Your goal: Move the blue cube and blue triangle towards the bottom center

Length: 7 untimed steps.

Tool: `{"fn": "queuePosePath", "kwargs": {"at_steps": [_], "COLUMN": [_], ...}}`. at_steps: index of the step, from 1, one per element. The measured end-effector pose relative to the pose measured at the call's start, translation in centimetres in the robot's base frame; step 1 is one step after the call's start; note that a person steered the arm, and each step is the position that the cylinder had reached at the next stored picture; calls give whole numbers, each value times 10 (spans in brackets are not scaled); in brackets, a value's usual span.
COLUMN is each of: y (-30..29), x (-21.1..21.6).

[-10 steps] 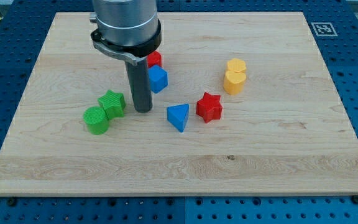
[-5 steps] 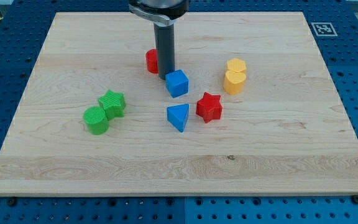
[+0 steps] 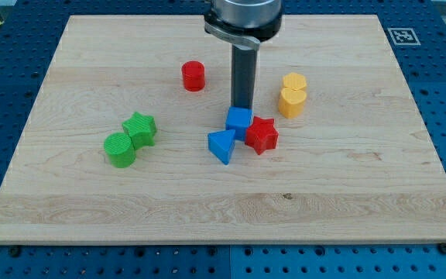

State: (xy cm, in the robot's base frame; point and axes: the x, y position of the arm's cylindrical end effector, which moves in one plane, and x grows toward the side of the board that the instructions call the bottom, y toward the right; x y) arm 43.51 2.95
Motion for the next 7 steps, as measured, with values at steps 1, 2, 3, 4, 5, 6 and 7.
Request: {"fn": "queuePosePath", "kwargs": {"at_steps": [1, 2, 3, 4, 5, 6, 7], "y": [9, 9, 1, -13, -24, -23, -9], "x": [14, 29, 41, 33, 51, 71, 87]}}
